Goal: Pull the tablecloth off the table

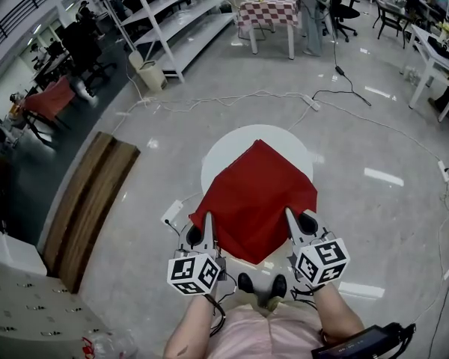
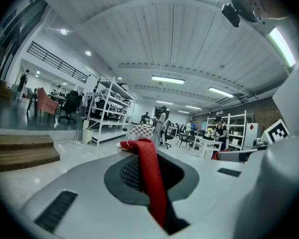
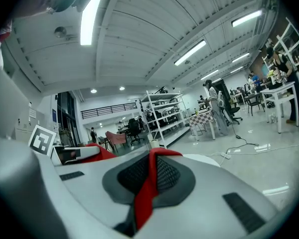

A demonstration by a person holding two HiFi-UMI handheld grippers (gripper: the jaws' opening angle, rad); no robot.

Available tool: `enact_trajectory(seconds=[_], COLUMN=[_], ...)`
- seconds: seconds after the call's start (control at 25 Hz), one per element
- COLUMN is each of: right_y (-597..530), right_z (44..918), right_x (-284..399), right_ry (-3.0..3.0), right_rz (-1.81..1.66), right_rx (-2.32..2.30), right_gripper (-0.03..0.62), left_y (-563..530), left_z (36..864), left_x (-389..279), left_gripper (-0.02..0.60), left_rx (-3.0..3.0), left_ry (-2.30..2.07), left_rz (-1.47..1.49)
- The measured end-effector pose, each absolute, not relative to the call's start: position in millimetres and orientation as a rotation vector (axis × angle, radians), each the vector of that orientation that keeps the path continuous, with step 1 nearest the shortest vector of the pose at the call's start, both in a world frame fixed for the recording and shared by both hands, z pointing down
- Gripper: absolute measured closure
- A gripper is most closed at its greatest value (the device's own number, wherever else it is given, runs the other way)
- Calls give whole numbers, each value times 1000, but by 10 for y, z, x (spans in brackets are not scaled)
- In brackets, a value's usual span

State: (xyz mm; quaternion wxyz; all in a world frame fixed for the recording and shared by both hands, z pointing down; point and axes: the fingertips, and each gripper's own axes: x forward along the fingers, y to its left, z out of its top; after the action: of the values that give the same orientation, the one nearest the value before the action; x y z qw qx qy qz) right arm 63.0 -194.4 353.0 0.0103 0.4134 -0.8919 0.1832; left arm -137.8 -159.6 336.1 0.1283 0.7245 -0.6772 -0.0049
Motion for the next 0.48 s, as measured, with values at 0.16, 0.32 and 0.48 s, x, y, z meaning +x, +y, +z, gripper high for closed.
enact_trajectory(seconds=[0.16, 0.32, 0.48], right_y=[-1948, -1978, -1896], right_z=[3544, 3542, 3556], right_x=[611, 574, 499], right_ry=[-2780, -2769, -2746], right_rz=[559, 553, 559], right_rx=[1290, 1321, 1358], right_gripper=[571, 571, 571], left_y=[-1604, -1624, -1551], left_z=[3365, 3359, 3368], left_x=[-1393, -1459, -1557], left_gripper=[538, 538, 538], left_rx=[2117, 2132, 2153], left_ry=[-1964, -1950, -1920], left_rz=[-15, -21, -19])
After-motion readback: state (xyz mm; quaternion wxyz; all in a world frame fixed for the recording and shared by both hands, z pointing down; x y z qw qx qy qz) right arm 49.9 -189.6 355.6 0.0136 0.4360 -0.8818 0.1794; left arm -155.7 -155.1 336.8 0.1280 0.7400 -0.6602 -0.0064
